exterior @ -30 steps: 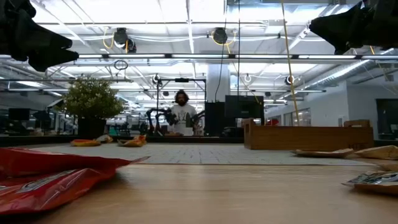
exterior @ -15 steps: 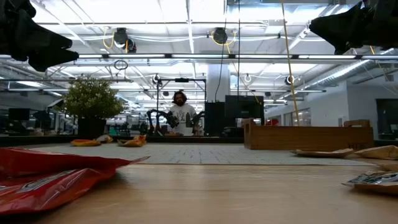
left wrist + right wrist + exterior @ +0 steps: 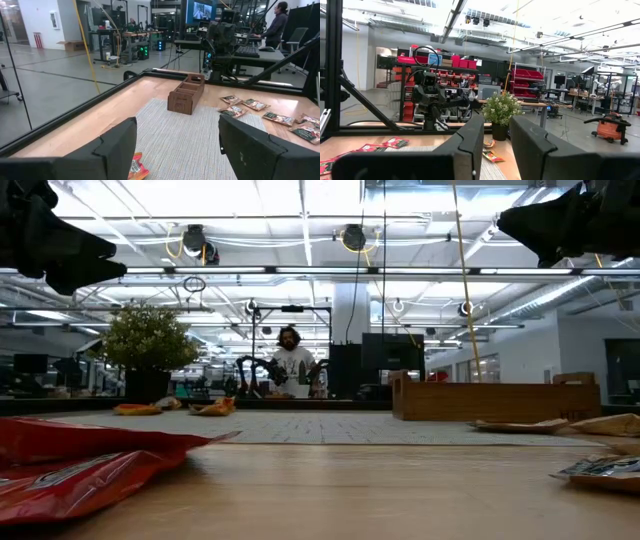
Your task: Pick & Place Tea
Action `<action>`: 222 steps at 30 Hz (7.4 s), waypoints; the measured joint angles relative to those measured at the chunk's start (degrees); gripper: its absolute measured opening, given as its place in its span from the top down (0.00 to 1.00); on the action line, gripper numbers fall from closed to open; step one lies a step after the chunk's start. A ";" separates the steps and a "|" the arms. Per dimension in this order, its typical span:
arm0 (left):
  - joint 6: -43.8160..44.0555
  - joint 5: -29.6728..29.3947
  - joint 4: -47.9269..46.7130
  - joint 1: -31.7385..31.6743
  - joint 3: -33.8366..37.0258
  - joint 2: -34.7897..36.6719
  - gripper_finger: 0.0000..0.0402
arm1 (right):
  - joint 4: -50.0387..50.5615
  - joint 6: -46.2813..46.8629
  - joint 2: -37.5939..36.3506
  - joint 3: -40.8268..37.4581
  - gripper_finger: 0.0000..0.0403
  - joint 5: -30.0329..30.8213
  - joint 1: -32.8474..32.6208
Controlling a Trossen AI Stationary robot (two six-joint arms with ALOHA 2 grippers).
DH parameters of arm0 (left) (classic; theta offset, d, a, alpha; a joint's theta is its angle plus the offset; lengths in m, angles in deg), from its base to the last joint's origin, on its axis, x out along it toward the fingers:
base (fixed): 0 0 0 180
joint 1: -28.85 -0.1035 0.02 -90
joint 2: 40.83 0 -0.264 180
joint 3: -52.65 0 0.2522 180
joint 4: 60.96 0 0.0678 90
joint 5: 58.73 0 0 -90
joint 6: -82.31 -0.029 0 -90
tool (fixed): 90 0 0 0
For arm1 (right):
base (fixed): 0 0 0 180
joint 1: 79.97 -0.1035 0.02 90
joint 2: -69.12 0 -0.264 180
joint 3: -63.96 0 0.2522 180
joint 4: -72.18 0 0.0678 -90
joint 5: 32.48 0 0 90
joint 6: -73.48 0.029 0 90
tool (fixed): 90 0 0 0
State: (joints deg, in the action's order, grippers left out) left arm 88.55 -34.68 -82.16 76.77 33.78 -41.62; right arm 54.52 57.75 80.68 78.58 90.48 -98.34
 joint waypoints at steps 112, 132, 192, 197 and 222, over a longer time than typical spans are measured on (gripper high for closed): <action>22.92 -22.28 1.56 -6.20 0.00 0.02 0.30 | 0.00 0.00 0.02 0.00 0.80 0.02 0.00; 27.58 7.32 5.04 -30.33 0.00 -7.30 0.95 | 0.01 0.00 0.02 -0.01 0.80 0.02 0.00; 20.33 46.42 -15.21 -79.92 -34.62 -92.62 1.00 | 0.00 0.00 0.02 0.00 0.80 0.00 0.00; 18.52 51.76 -15.72 -78.63 -36.13 -92.62 1.00 | 0.00 0.00 0.00 -0.02 0.80 0.02 0.00; 12.73 50.99 -20.90 -75.40 -44.09 -92.98 0.96 | 0.00 0.00 0.02 0.00 0.80 0.02 0.00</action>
State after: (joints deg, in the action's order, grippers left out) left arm 101.28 16.30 -103.07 1.37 -10.30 -134.60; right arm 54.52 57.75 80.70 78.59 90.49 -98.34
